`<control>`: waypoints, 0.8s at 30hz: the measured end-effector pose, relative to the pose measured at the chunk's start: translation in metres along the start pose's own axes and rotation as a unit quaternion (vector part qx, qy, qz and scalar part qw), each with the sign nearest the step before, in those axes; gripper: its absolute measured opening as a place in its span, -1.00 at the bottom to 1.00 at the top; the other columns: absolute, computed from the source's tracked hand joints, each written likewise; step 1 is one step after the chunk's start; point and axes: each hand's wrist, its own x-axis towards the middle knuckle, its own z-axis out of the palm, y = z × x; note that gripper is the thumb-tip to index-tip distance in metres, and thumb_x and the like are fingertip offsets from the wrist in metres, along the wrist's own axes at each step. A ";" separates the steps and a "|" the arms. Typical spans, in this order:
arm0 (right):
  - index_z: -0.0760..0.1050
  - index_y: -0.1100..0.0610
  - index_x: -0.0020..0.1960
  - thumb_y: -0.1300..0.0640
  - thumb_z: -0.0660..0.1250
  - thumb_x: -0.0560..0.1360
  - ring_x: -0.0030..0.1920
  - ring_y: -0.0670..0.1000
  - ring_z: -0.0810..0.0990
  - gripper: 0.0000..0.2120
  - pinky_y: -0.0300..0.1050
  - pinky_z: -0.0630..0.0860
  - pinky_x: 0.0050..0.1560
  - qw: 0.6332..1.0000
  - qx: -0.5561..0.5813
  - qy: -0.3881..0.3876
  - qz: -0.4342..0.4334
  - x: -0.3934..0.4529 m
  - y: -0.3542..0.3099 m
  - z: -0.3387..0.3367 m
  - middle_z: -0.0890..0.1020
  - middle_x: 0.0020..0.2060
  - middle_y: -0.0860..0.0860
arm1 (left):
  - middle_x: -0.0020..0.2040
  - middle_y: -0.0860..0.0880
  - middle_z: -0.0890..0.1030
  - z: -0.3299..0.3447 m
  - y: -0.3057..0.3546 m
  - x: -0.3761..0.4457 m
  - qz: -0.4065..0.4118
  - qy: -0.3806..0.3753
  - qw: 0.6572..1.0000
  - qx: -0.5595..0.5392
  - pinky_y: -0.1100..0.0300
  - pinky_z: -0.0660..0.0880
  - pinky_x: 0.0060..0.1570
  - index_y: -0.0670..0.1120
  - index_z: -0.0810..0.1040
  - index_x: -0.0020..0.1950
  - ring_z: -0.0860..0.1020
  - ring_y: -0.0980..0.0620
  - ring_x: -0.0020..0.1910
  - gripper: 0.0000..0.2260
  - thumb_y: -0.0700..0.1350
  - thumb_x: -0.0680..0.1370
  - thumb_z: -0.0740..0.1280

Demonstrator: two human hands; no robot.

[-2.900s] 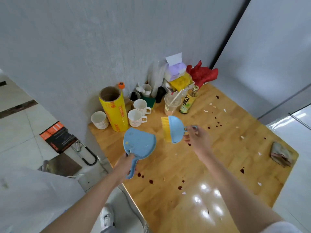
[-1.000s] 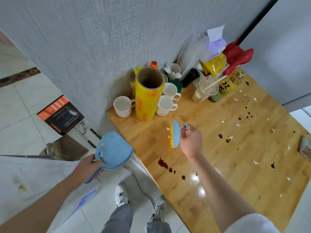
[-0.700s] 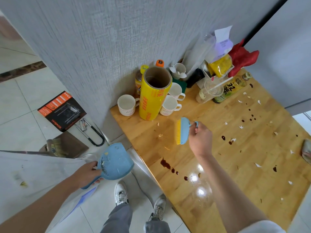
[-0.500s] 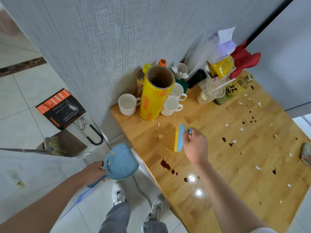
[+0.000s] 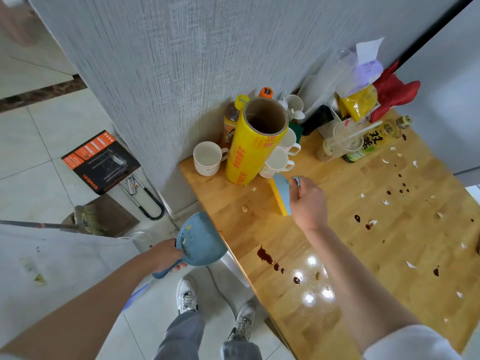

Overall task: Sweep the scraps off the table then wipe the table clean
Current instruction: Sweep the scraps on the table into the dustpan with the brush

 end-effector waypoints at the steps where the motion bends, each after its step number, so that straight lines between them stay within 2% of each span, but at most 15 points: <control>1: 0.58 0.29 -0.06 0.23 0.25 0.63 -0.36 0.06 0.46 -0.82 -0.13 0.28 -0.36 1.000 -0.003 -0.010 -0.022 0.000 -0.004 0.003 0.58 -0.28 0.12 | -0.25 0.07 0.72 0.001 0.002 0.001 -0.002 0.002 1.000 0.002 0.18 0.62 -0.16 0.00 0.57 -0.07 0.70 0.07 -0.23 -0.96 -0.10 0.51 0.35; 4: 0.59 0.28 -0.02 0.25 0.26 0.62 -0.34 0.08 0.50 -0.84 -0.06 0.38 -0.39 0.997 0.005 -0.038 -0.074 -0.007 -0.020 0.015 0.60 -0.23 0.13 | -0.21 0.04 0.72 0.002 0.003 0.002 -0.010 0.000 1.000 0.005 0.23 0.61 -0.20 0.00 0.57 -0.12 0.68 0.13 -0.29 -0.91 -0.15 0.55 0.31; 6: 0.61 0.27 0.02 0.25 0.27 0.62 -0.32 0.09 0.53 -0.85 -0.07 0.40 -0.39 0.995 0.014 -0.054 -0.089 -0.017 -0.026 0.017 0.61 -0.21 0.12 | -0.30 0.13 0.70 0.002 0.004 0.003 -0.003 -0.002 1.000 0.026 0.29 0.59 -0.25 0.02 0.58 -0.14 0.68 0.17 -0.32 -0.92 -0.11 0.54 0.33; 8: 0.61 0.25 0.09 0.25 0.27 0.62 -0.27 0.05 0.54 -0.84 -0.15 0.41 -0.33 0.988 0.024 -0.090 -0.121 -0.027 -0.028 0.016 0.62 -0.15 0.11 | -0.36 0.19 0.67 0.003 0.004 0.003 -0.003 0.000 1.000 0.015 0.32 0.55 -0.32 0.04 0.58 -0.13 0.67 0.19 -0.34 -0.95 -0.09 0.52 0.35; 11: 0.61 0.22 0.14 0.25 0.26 0.63 -0.18 0.04 0.58 -0.82 -0.14 0.50 -0.22 0.978 0.043 -0.136 -0.155 -0.035 -0.025 0.008 0.64 -0.08 0.09 | -0.34 0.19 0.68 0.004 0.004 0.001 0.005 0.001 1.000 0.009 0.38 0.49 -0.36 0.04 0.58 -0.06 0.67 0.20 -0.33 -0.95 -0.07 0.51 0.34; 13: 0.62 0.22 0.14 0.27 0.26 0.62 -0.19 0.04 0.60 -0.82 -0.15 0.51 -0.22 0.981 0.050 -0.110 -0.149 -0.033 -0.020 0.000 0.65 -0.07 0.08 | -0.31 0.18 0.69 0.005 0.006 -0.001 0.010 0.001 1.000 0.008 0.40 0.49 -0.34 0.03 0.60 -0.03 0.68 0.20 -0.29 -0.92 -0.06 0.51 0.34; 15: 0.62 0.23 0.15 0.28 0.27 0.62 -0.20 0.07 0.60 -0.81 -0.18 0.44 -0.23 0.988 0.041 -0.080 -0.125 -0.025 -0.015 -0.004 0.64 -0.07 0.10 | -0.34 0.21 0.68 0.005 0.010 -0.005 0.012 0.004 1.000 -0.006 0.41 0.48 -0.35 0.08 0.57 -0.09 0.66 0.25 -0.31 -0.95 -0.07 0.51 0.35; 18: 0.61 0.24 0.17 0.27 0.26 0.62 -0.15 0.10 0.60 -0.80 -0.19 0.42 -0.18 0.987 0.018 -0.108 -0.121 -0.017 -0.017 0.002 0.63 -0.04 0.13 | -0.29 0.21 0.66 0.005 0.016 -0.012 0.025 0.005 1.000 0.013 0.46 0.46 -0.36 0.09 0.53 -0.11 0.64 0.30 -0.32 -0.94 -0.06 0.55 0.34; 22: 0.62 0.18 0.18 0.19 0.26 0.64 -0.25 -0.18 0.46 -0.79 -0.43 0.32 -0.20 0.973 0.039 -0.160 -0.161 -0.027 -0.036 0.019 0.63 -0.06 0.04 | -0.21 0.20 0.59 0.006 0.021 -0.018 0.042 -0.007 0.997 0.058 0.47 0.43 -0.32 0.03 0.47 0.00 0.57 0.32 -0.26 -0.94 -0.11 0.58 0.31; 24: 0.62 0.15 0.18 0.17 0.26 0.64 -0.24 -0.19 0.47 -0.80 -0.48 0.34 -0.20 0.969 0.051 -0.177 -0.166 -0.036 -0.041 0.023 0.65 -0.05 0.01 | -0.20 0.18 0.61 0.005 0.021 -0.020 0.034 0.000 0.998 0.045 0.42 0.46 -0.29 0.07 0.46 -0.04 0.58 0.28 -0.24 -0.93 -0.10 0.58 0.32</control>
